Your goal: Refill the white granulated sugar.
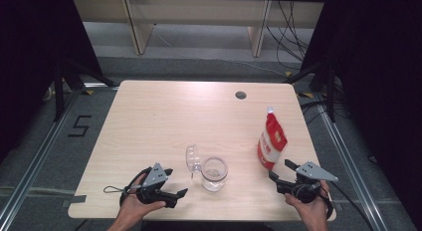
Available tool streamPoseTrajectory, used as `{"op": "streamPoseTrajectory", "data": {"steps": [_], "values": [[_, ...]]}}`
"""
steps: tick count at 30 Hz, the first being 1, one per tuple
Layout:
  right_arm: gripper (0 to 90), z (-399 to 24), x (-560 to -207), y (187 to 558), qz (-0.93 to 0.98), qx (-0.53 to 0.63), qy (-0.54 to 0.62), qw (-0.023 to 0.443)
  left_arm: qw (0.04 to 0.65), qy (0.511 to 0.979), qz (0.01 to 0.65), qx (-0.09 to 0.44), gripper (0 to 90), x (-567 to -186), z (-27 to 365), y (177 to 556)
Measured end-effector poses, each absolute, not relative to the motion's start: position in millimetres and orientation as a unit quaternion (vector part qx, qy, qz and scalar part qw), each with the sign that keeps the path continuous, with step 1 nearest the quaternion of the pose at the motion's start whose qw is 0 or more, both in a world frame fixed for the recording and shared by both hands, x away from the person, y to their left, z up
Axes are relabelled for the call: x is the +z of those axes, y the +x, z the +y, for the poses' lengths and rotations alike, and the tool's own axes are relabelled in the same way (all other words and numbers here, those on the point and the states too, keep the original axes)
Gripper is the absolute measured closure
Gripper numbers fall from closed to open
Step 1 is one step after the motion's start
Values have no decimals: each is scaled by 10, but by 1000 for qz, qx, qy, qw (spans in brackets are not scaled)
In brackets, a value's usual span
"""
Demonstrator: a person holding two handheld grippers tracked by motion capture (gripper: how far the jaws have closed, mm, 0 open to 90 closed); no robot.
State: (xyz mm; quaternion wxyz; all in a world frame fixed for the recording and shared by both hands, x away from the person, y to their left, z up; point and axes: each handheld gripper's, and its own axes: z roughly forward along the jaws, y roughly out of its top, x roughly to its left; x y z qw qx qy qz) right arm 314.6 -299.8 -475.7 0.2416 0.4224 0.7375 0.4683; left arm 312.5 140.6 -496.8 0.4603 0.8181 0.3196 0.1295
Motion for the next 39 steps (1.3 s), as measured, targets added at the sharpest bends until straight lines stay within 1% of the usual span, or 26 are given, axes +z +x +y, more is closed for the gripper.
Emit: {"op": "streamPoseTrajectory", "data": {"steps": [3, 4, 5, 9, 11, 14, 19, 21, 23, 26, 29, 30, 31, 33, 36, 39], "values": [[275, -2970, -4771, 3179, 730, 464, 440, 241, 466, 815, 318, 130, 155, -4978, 1389, 3121], [278, -2960, -4783, 3198, 729, 465, 440, 243, 461, 820, 310, 134, 155, -4973, 1402, 3130], [279, -2967, -4792, 3235, 733, 465, 429, 250, 462, 817, 320, 129, 155, -4979, 1397, 3120], [278, -2930, -4810, 3340, 731, 459, 434, 257, 461, 817, 320, 133, 155, -4974, 1411, 3122], [278, -2937, -4820, 3400, 731, 459, 428, 268, 468, 812, 323, 131, 155, -4985, 1406, 3125], [268, -2930, -4839, 3484, 729, 461, 419, 284, 460, 817, 321, 131, 155, -4981, 1412, 3132], [266, -2892, -4869, 3579, 722, 463, 429, 283, 460, 818, 318, 131, 155, -4988, 1412, 3132], [267, -2881, -4880, 3605, 723, 466, 432, 270, 454, 823, 313, 133, 155, -4988, 1423, 3141], [270, -2879, -4897, 3637, 724, 465, 423, 285, 464, 817, 318, 130, 155, -5002, 1408, 3141], [275, -2864, -4910, 3665, 714, 476, 432, 278, 457, 821, 318, 131, 155, -4993, 1412, 3137], [301, -2846, -4925, 3683, 712, 480, 434, 273, 461, 818, 318, 129, 155, -4999, 1408, 3139], [301, -2842, -4922, 3682, 710, 481, 438, 269, 454, 824, 312, 130, 155, -4993, 1422, 3145], [302, -2848, -4927, 3697, 711, 483, 433, 271, 461, 817, 323, 127, 155, -4996, 1404, 3136], [316, -2833, -4936, 3695, 704, 481, 444, 275, 461, 817, 321, 128, 155, -4997, 1404, 3139], [381, -2833, -4940, 3708, 704, 483, 447, 268, 455, 823, 314, 130, 155, -4995, 1417, 3145], [394, -2843, -4938, 3723, 706, 487, 440, 268, 461, 818, 319, 129, 155, -4998, 1409, 3140]]}}
